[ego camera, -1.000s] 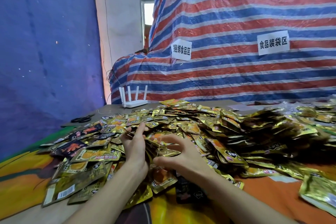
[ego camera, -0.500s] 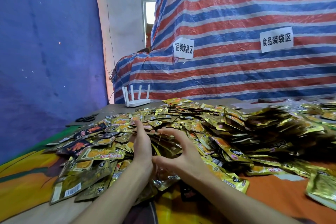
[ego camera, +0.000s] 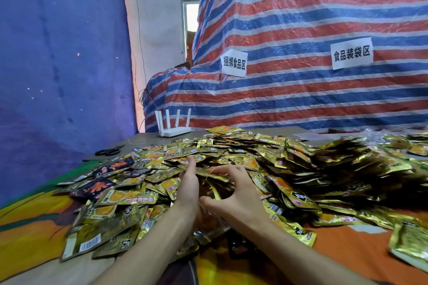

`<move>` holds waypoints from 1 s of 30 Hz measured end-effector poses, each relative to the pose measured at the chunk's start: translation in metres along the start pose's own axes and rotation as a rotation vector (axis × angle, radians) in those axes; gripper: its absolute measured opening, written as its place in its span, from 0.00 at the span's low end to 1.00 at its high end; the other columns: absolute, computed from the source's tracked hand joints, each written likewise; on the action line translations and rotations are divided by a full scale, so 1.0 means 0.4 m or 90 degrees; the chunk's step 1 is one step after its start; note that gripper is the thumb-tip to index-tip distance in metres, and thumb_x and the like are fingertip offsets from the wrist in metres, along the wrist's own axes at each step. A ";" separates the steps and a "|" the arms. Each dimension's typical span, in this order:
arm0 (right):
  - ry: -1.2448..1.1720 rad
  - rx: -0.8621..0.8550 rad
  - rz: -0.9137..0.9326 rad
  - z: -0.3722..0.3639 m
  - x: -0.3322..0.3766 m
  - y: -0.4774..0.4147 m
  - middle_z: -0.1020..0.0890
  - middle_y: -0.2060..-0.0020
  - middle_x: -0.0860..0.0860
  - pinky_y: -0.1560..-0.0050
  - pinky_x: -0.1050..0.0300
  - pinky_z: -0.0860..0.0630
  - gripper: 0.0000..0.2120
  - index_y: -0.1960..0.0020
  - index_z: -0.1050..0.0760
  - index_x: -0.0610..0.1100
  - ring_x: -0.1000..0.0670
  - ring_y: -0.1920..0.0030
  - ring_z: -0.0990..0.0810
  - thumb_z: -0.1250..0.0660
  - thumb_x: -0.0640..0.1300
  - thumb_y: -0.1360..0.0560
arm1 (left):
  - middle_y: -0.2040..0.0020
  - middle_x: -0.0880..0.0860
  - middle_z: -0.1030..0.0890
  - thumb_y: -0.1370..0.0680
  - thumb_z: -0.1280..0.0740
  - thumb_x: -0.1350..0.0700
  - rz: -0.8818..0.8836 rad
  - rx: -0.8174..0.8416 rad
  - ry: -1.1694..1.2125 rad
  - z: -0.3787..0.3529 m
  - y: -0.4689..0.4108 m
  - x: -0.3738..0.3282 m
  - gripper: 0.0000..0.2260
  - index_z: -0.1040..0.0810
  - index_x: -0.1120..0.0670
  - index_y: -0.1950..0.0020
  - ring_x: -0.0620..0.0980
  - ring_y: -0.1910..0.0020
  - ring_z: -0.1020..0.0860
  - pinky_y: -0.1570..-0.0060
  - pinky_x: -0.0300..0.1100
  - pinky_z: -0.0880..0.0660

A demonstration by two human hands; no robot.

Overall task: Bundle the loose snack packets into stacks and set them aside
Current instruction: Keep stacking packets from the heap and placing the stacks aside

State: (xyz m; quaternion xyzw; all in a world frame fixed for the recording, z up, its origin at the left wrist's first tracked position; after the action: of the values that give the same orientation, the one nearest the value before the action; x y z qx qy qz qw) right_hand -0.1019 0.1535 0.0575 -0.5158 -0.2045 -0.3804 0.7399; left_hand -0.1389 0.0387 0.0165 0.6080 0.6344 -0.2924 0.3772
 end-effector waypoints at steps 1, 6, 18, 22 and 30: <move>0.015 -0.012 -0.003 0.000 0.000 -0.001 0.25 0.46 0.57 0.49 0.74 0.28 0.23 0.43 0.23 0.53 0.61 0.45 0.24 0.23 0.49 0.36 | 0.43 0.63 0.17 0.21 0.40 0.32 -0.003 -0.028 0.001 0.005 0.002 0.000 0.22 0.19 0.49 0.46 0.65 0.47 0.16 0.43 0.61 0.22; 0.045 -0.097 -0.018 0.019 0.010 -0.003 0.21 0.56 0.57 0.51 0.54 0.22 0.16 0.54 0.28 0.54 0.57 0.53 0.22 0.24 0.56 0.36 | 0.46 0.62 0.17 0.18 0.41 0.37 -0.006 -0.098 0.066 0.014 -0.011 0.013 0.18 0.25 0.51 0.44 0.62 0.52 0.17 0.56 0.55 0.20; -0.160 0.141 -0.157 -0.012 -0.050 -0.013 0.23 0.42 0.57 0.56 0.66 0.21 0.34 0.39 0.27 0.57 0.62 0.45 0.21 0.21 0.60 0.41 | 0.42 0.58 0.18 0.20 0.37 0.36 -0.095 -0.012 -0.002 0.004 -0.009 -0.023 0.25 0.27 0.51 0.31 0.63 0.42 0.19 0.36 0.67 0.27; -0.109 0.161 -0.120 -0.006 -0.039 -0.023 0.26 0.41 0.57 0.60 0.69 0.23 0.40 0.32 0.33 0.53 0.62 0.45 0.24 0.20 0.53 0.40 | 0.38 0.50 0.21 0.23 0.36 0.34 -0.146 0.017 -0.143 -0.014 0.003 -0.037 0.17 0.23 0.37 0.37 0.52 0.40 0.21 0.41 0.56 0.23; 0.029 -0.035 -0.104 0.177 -0.025 -0.066 0.24 0.57 0.54 0.71 0.69 0.25 0.19 0.48 0.31 0.48 0.56 0.65 0.22 0.23 0.43 0.32 | 0.36 0.53 0.20 0.34 0.28 0.37 -0.226 0.085 -0.248 -0.044 0.039 -0.056 0.35 0.29 0.49 0.30 0.54 0.38 0.21 0.33 0.59 0.29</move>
State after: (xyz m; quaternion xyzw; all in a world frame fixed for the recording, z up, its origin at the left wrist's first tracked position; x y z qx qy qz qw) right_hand -0.1222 0.2173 0.0938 -0.5086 -0.2187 -0.4562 0.6967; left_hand -0.1260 0.0423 0.0460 0.4431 0.6262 -0.5062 0.3940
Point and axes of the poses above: each hand's wrist, its own y-axis away from the middle knuckle, its own z-axis out of the back of the hand, x = y × z, the point moved 8 cm from there along -y, towards the middle knuckle
